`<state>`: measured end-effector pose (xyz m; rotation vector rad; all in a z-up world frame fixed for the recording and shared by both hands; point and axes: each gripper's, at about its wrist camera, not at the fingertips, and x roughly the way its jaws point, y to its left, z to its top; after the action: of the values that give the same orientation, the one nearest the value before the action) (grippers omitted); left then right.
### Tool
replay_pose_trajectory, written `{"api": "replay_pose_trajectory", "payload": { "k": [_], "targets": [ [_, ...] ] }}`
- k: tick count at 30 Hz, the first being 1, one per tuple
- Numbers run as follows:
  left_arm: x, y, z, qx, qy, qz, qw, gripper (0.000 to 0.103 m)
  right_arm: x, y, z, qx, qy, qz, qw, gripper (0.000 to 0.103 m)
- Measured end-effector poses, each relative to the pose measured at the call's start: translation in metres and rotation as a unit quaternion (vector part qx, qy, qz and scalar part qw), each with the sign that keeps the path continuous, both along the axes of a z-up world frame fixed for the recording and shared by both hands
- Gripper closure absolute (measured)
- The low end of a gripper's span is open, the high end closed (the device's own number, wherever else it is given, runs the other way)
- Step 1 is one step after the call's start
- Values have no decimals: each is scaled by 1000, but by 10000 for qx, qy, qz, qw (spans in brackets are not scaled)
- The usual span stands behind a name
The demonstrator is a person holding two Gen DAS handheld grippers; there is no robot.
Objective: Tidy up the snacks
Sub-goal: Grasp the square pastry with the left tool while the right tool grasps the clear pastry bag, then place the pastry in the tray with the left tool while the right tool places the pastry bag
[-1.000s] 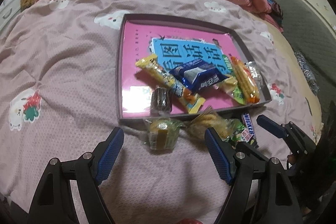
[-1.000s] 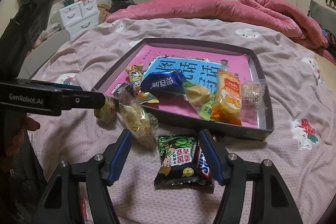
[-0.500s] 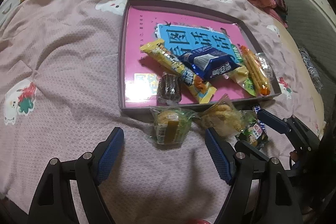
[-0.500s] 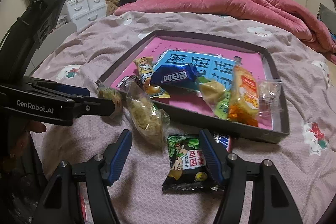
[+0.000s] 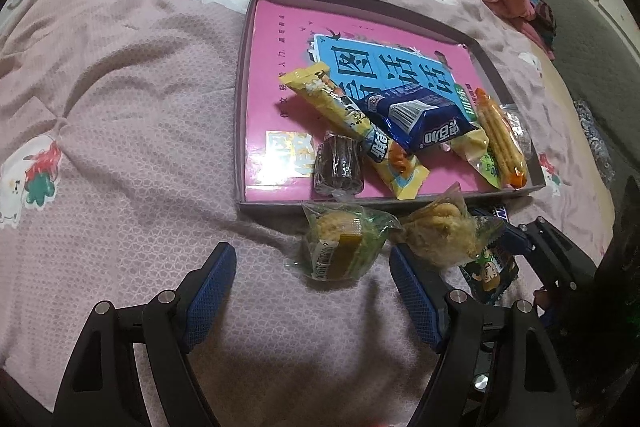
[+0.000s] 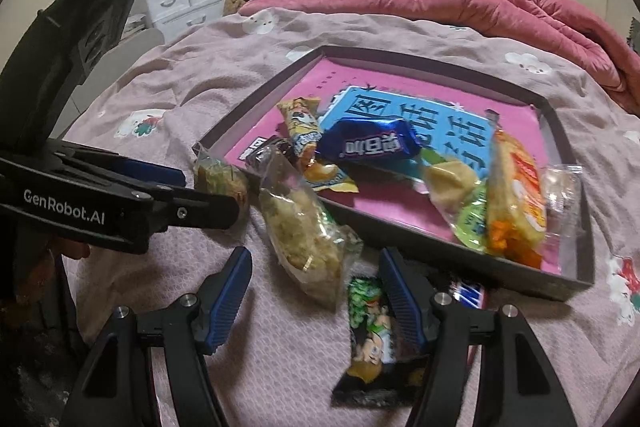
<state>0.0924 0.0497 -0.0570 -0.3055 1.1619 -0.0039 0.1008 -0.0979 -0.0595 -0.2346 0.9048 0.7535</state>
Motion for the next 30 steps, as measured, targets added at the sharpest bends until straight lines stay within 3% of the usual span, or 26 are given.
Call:
{"api": "replay_pose_trajectory", "payload": {
  "k": [2, 7, 18, 19, 23, 25, 30],
  "targets": [
    [1, 0, -2, -7, 21, -1, 10000, 23, 1, 4, -2, 11, -7, 76, 10000, 38],
    [3, -1, -5, 7, 62, -5, 10000, 23, 5, 9, -6, 117, 75, 165, 9998, 61],
    [4, -1, -10, -51, -4, 55, 10000, 22, 3, -24, 12, 625, 129, -228, 9977, 63],
    [4, -2, -10, -27, -12, 83, 10000, 26, 4, -29, 16, 718, 126, -297, 9969, 63],
    [3, -4, -10, 36, -30, 97, 9999, 57, 9, -42, 32, 1033, 75, -517, 9933, 63],
    [2, -4, -9, -30, -61, 69, 10000, 66, 11, -47, 39, 1172, 17, -616, 9912, 63],
    [-2, -4, 10, -3, -313, 55, 9995, 68, 22, -55, 46, 1329, -31, -835, 9876, 63]
  ]
}}
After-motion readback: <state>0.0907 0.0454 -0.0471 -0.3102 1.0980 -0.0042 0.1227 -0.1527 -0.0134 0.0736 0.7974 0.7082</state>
